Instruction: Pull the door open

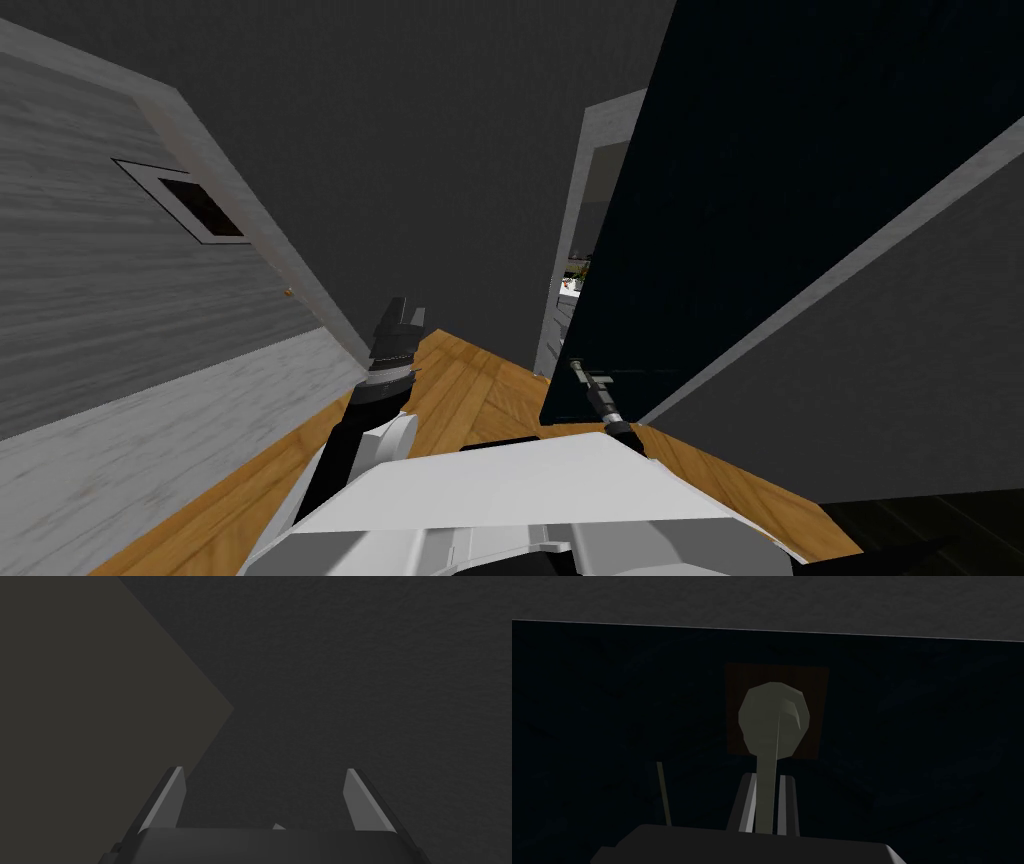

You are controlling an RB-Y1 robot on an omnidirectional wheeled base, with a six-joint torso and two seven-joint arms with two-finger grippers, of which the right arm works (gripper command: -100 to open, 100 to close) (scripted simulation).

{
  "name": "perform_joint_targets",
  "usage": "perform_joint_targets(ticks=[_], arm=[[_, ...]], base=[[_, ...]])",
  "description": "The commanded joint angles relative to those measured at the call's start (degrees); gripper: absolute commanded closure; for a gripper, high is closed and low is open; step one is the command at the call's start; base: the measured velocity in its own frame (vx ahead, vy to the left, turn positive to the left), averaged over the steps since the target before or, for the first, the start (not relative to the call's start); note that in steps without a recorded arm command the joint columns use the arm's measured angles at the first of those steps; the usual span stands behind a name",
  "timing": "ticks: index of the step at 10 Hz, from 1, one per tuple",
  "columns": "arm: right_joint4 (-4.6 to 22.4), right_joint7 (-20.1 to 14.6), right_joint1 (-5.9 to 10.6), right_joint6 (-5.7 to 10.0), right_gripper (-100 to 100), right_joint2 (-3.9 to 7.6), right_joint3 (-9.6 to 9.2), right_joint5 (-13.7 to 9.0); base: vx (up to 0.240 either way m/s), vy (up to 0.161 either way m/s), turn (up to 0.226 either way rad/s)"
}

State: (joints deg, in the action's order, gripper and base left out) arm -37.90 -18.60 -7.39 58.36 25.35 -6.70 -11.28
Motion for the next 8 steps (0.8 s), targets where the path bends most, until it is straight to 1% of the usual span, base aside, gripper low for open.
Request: perform_joint_targets(ticks=[1, 4, 6, 8], arm=[[0.29, -0.72, -1.03, 2.04, 100, 0.64, -0.66, 0.07], [1.08, -2.08, -3.09, 5.65, 100, 2.02, -1.88, 0.12], [1.33, -2.51, -3.75, 6.8, 100, 2.46, -2.27, 0.14], [1.78, -3.27, -4.91, 8.84, 100, 3.24, -2.96, 0.17]], base=[[-0.206, -0.072, 0.19], [-0.203, -0.072, 0.174], [-0.167, -0.059, 0.106], [-0.148, -0.047, 0.122]])
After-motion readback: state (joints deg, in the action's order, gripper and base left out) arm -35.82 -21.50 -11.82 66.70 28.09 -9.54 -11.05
